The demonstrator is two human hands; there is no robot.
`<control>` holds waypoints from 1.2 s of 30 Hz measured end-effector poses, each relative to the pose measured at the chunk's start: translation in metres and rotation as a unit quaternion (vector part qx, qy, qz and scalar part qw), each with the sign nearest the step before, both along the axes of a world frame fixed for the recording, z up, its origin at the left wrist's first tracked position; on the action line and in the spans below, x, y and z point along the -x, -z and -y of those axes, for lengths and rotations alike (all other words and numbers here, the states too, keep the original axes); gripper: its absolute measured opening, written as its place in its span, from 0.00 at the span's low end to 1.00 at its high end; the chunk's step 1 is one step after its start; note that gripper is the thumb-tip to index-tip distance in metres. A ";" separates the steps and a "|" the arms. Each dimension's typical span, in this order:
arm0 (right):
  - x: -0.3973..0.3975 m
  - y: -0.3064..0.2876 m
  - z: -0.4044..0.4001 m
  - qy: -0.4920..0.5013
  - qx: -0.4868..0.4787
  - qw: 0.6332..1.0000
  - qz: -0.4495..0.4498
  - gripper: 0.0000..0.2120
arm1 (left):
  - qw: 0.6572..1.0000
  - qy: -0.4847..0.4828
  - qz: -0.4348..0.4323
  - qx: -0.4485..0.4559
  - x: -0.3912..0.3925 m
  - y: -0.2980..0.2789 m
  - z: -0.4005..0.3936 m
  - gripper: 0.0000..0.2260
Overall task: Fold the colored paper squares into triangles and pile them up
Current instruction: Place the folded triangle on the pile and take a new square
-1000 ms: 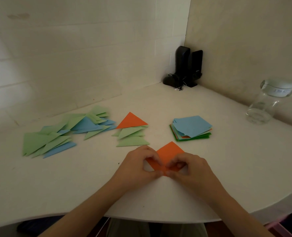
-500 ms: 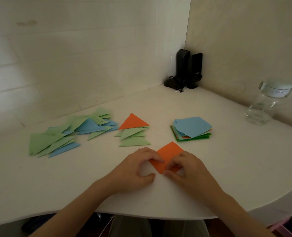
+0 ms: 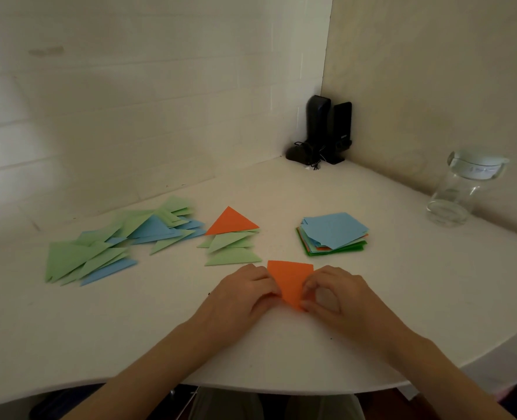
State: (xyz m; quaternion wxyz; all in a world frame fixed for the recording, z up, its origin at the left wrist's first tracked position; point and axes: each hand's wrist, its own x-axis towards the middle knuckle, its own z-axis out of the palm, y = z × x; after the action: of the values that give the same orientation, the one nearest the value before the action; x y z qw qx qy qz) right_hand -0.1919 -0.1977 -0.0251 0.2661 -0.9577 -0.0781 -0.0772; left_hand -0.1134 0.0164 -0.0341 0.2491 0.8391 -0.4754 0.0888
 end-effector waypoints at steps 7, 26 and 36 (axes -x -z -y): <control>0.008 0.012 0.003 0.008 0.001 1.000 0.016 0.23 | 0.996 -0.031 -0.065 0.043 -0.004 0.000 0.001 0.14; -0.006 0.024 -0.014 0.112 -0.005 0.991 0.076 0.15 | 0.982 -0.107 -0.151 0.047 -0.016 0.005 -0.002 0.09; -0.010 0.024 -0.016 0.125 0.019 0.987 0.095 0.13 | 0.999 -0.030 -0.010 0.022 0.012 0.010 0.026 0.12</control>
State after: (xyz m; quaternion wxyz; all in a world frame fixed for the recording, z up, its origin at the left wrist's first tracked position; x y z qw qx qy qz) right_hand -0.1821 -0.1817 -0.0487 0.2276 -0.9531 0.0158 -0.1988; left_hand -0.1252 -0.0092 -0.0444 0.2699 0.8480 -0.4453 0.0982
